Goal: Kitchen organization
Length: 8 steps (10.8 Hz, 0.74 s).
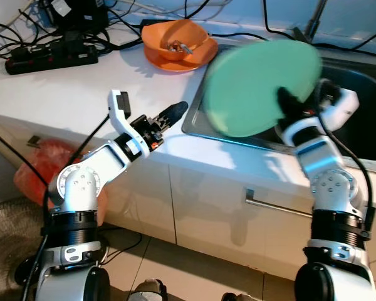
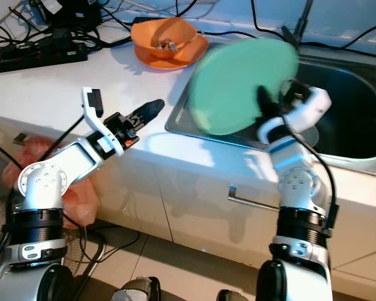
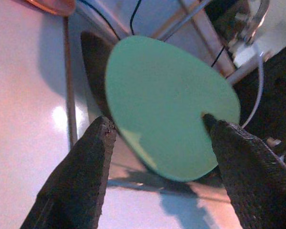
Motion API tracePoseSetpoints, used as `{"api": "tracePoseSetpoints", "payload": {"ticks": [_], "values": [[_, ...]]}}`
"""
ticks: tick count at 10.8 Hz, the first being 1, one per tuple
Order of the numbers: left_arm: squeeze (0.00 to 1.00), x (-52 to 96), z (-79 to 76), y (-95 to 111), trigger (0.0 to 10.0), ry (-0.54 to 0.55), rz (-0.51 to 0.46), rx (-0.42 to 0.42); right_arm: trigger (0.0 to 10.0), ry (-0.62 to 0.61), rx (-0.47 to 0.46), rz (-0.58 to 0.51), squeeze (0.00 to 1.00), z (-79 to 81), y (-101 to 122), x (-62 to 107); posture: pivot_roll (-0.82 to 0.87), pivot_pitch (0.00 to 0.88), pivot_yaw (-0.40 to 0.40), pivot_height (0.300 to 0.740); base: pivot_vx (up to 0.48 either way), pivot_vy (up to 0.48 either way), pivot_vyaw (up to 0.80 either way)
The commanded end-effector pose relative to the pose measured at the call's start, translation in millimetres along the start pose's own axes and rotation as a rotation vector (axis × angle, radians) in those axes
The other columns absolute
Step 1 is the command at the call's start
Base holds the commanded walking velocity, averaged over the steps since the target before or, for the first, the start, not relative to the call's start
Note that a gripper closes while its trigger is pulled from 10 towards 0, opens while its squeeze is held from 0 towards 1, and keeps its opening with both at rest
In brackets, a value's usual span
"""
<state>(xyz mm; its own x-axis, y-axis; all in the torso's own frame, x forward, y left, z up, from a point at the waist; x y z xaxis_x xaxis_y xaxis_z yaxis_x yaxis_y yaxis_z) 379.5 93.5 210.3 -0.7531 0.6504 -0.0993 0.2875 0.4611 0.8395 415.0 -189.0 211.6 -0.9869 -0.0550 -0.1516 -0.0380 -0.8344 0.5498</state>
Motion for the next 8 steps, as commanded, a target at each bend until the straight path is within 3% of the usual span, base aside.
{"api": "tracePoseSetpoints", "payload": {"ticks": [1,2,3,4,5,7,8], "values": [[1.00,-0.8,-1.3,-3,10.0,0.011,0.034,-0.099,0.0,-0.020,0.050,-0.070,0.00,1.7,17,-4.5,0.09,0.082,0.041,0.740,0.000,0.000,0.00],[1.00,-2.5,1.2,-8,10.0,0.034,0.074,-0.200,0.0,-0.092,0.114,-0.089,0.00,-11.9,20,-5.5,0.09,0.082,0.041,0.740,0.000,0.000,0.00],[1.00,-3.6,1.3,-9,10.0,0.039,0.076,-0.224,0.0,-0.132,0.138,-0.091,0.00,-19.6,20,-5.9,0.09,0.082,0.041,0.740,0.000,0.000,0.00],[1.00,-7.6,1.4,-9,10.0,0.057,0.106,-0.402,0.0,-0.214,0.221,-0.074,0.00,-38.3,16,-5.0,0.09,0.085,0.041,0.740,0.000,0.000,0.00],[1.00,-9.8,1.1,-9,10.0,0.061,0.116,-0.491,0.0,-0.237,0.241,-0.073,0.00,-44.0,16,-4.8,0.09,0.085,0.041,0.740,0.000,0.000,0.00],[1.00,-22.7,-2.9,-12,10.0,0.058,0.109,-0.592,0.0,-0.312,0.332,-0.076,0.00,-59.5,16,-4.3,0.09,0.087,0.043,0.740,0.000,0.000,0.00],[0.80,-31.4,-10.8,-19,10.0,0.013,0.120,-0.641,0.0,-0.332,0.367,-0.074,0.00,-64.0,14,-5.8,0.09,0.087,0.043,0.740,0.000,0.000,0.00]]}}
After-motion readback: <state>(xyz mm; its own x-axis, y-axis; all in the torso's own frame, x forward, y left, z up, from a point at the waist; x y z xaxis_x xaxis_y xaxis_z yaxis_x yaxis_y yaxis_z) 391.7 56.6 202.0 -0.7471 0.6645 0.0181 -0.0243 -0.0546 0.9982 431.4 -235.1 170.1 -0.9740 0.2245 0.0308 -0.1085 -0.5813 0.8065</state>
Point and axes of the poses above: a point about 5 cm out from each wrist's last joint towards the gripper, its own x axis pointing back from the gripper into the wrist, its own y axis along the axis of the wrist's last joint, z = x × y, the point moved 6 cm from there along -x, pointing out of the wrist towards the gripper, and after that the axes turned 10 degrees about -x, right-handed, at the moved point
